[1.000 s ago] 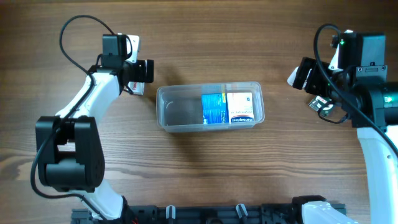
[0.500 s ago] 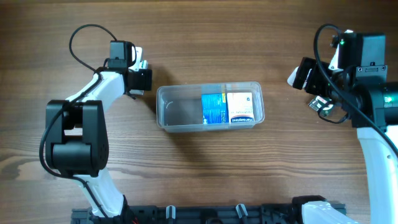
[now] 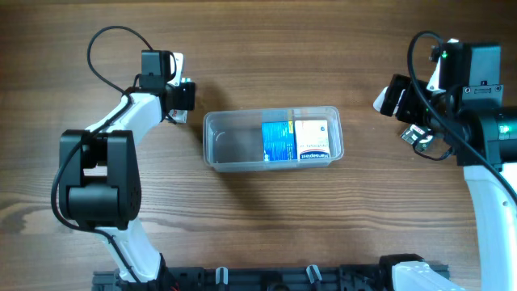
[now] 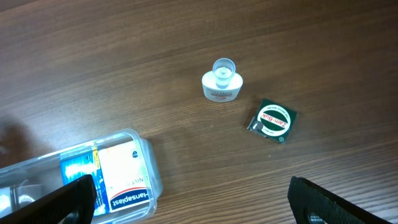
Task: Pack container
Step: 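Move the left gripper over the white Panadol box, then grasp the Panadol box with the left gripper and lift it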
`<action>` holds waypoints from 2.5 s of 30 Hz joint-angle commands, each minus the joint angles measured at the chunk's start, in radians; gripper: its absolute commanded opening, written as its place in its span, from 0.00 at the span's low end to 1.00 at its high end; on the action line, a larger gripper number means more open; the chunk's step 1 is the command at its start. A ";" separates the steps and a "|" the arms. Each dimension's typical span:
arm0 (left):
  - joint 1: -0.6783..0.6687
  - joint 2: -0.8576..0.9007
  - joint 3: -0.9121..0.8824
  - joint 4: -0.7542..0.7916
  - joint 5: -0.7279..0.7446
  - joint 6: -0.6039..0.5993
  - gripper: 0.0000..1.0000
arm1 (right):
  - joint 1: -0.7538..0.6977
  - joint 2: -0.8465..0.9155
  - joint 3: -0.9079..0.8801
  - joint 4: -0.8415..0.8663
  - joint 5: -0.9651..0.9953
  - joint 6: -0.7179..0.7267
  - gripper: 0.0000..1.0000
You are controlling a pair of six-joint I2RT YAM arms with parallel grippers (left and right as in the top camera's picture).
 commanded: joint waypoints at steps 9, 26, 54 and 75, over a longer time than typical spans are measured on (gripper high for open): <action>0.002 0.048 0.005 0.015 0.002 0.004 0.66 | -0.002 0.006 0.003 0.003 0.010 -0.011 1.00; -0.101 -0.389 0.005 -0.101 0.003 0.028 0.48 | -0.002 0.006 0.003 0.003 0.010 -0.011 1.00; -0.477 -0.441 0.005 0.063 -0.174 -0.183 0.68 | -0.002 0.006 0.003 0.003 0.010 -0.011 1.00; -0.321 0.188 1.004 -0.844 0.097 -0.285 0.65 | -0.002 0.006 0.003 0.003 0.010 -0.011 1.00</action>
